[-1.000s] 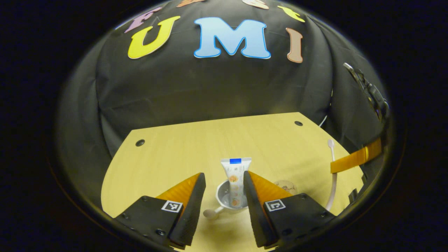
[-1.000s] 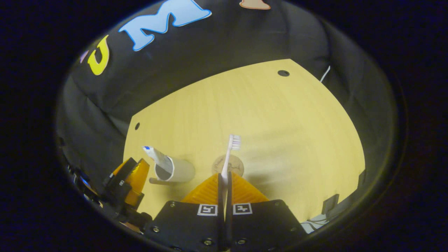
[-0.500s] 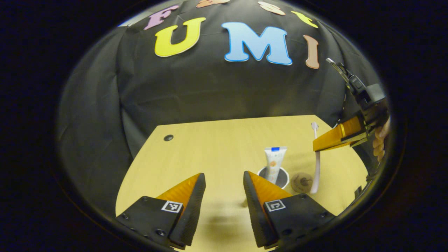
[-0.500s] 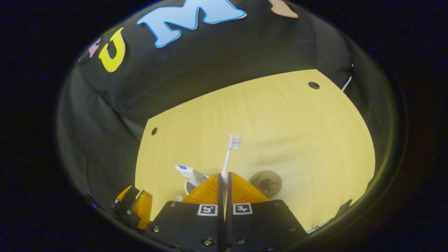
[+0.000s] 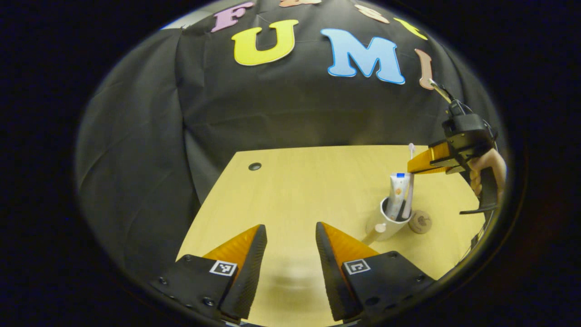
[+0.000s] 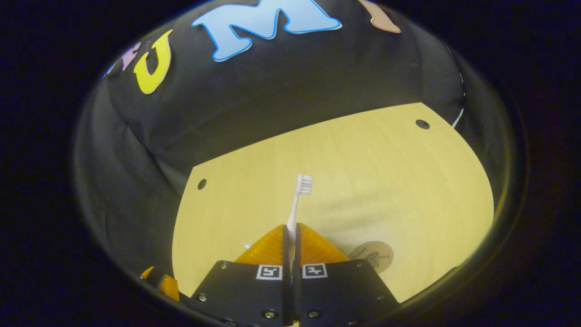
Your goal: Put the toothbrush and toothpaste on the desktop into the cup, then pick up the cup and place it on the coaster on the desktop.
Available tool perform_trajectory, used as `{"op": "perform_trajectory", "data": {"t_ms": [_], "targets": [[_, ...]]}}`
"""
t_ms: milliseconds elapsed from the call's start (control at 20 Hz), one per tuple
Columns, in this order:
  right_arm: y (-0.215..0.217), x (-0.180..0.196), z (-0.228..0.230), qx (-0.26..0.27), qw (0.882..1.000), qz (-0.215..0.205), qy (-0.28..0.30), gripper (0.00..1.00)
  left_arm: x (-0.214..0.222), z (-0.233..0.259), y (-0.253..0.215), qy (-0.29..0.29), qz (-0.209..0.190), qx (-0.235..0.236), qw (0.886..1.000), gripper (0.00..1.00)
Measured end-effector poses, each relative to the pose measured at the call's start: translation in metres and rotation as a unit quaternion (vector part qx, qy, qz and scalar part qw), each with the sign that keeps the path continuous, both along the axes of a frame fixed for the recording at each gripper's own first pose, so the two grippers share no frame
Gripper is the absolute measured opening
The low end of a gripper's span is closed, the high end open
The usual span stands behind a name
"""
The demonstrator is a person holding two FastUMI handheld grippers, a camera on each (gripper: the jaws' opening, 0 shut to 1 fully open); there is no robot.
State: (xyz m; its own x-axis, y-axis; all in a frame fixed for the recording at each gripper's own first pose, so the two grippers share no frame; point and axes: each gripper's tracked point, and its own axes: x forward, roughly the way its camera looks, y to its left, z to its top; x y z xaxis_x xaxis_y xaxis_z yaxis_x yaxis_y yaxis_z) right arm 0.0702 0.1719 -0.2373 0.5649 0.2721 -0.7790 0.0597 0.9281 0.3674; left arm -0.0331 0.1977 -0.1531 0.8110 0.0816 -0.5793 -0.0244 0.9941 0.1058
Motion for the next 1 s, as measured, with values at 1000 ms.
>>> {"op": "perform_trajectory", "data": {"t_ms": [1000], "targets": [[0.006, -0.044, -0.005, -0.064, 0.981, 0.016, -0.185, 0.19, 0.007, -0.007, -0.032, 0.017, -0.050, -0.015, 0.999, 0.71]]}}
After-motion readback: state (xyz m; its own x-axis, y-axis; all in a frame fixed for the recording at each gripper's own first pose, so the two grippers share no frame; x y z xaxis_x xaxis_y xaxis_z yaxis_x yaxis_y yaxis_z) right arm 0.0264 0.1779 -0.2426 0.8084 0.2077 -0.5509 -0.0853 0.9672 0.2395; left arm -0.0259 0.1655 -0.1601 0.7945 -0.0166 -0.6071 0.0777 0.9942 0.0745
